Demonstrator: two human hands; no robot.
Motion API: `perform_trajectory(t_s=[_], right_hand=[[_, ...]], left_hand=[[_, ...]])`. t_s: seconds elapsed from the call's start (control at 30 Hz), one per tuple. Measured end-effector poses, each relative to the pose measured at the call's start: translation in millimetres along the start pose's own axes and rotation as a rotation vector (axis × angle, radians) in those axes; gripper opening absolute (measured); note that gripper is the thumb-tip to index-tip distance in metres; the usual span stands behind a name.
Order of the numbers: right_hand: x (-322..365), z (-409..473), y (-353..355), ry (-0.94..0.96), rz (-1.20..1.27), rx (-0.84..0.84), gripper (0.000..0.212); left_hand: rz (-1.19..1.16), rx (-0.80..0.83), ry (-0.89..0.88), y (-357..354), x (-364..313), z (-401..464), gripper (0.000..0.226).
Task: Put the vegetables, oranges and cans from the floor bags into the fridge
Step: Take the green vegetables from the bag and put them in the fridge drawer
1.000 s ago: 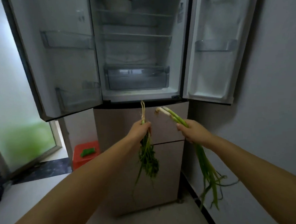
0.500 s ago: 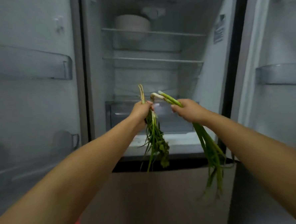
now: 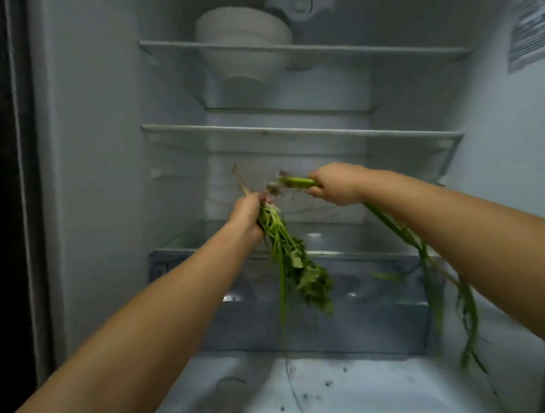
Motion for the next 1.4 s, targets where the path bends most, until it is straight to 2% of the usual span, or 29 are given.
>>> perform_trajectory(t_s=[0.13, 0.23, 0.33, 0.4, 0.57, 0.73, 0.83, 0.9, 0.97, 1.03, 1.1, 1.17, 1.23, 1.3, 1.33, 1.4], right_hand=[[-2, 60, -9, 0.086, -0.258, -0.072, 0.028], [1, 108, -27, 0.209, -0.328, -0.140, 0.027], [6, 153, -57, 0.303, -0.336, -0.135, 0.031], [12, 181, -77, 0.313, -0.315, -0.082, 0.031], [17, 229, -121, 0.232, -0.070, 0.209, 0.045], [28, 217, -134, 0.170, 0.094, 0.356, 0.067], [39, 180, -96, 0.271, 0.371, 0.315, 0.067], [53, 147, -73, 0.354, 0.827, 0.386, 0.059], [69, 108, -64, 0.427, 1.226, 0.549, 0.054], [77, 80, -64, 0.509, 1.287, 0.608, 0.043], [79, 67, -68, 0.527, 1.296, 0.531, 0.026], [70, 63, -68, 0.443, 1.346, 0.368, 0.006], [55, 61, -63, 0.316, 1.263, 0.256, 0.012], [32, 59, -51, 0.212, 1.052, 0.155, 0.016], [20, 60, -43, 0.179, 0.922, 0.110, 0.013], [-1, 62, -30, 0.144, 0.682, 0.058, 0.009]], left_hand=[[-0.044, -0.151, 0.049, 39, 15, 37, 0.030], [-0.110, -0.243, 0.119, 62, 28, 45, 0.034], [-0.126, -0.279, 0.091, 69, 27, 49, 0.033], [-0.114, -0.297, 0.073, 71, 27, 49, 0.032], [-0.053, -0.315, 0.068, 75, 30, 51, 0.034], [-0.071, -0.292, 0.033, 72, 28, 50, 0.034], [-0.127, -0.287, -0.028, 65, 24, 44, 0.032], [-0.147, -0.277, -0.070, 62, 18, 41, 0.033], [-0.160, -0.279, -0.107, 61, 9, 40, 0.029], [-0.180, -0.299, -0.139, 58, -5, 42, 0.024], [-0.195, -0.310, -0.166, 55, -19, 49, 0.029], [-0.257, -0.215, -0.185, 41, -29, 55, 0.033], [-0.231, -0.115, -0.180, 28, -33, 60, 0.028], [-0.030, -0.111, -0.150, 24, -35, 61, 0.012], [0.075, -0.141, -0.154, 27, -38, 59, 0.018], [0.370, -0.296, -0.271, 43, -53, 53, 0.068]])
Point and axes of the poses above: each hand's wrist, its own z-axis towards the middle knuckle, its own y-axis out of the back of the hand, x = y × z, the point moved 6 cm from there along z, towards the middle knuckle, and after that the axes turned 11 degrees about x, right-handed, at the moved point
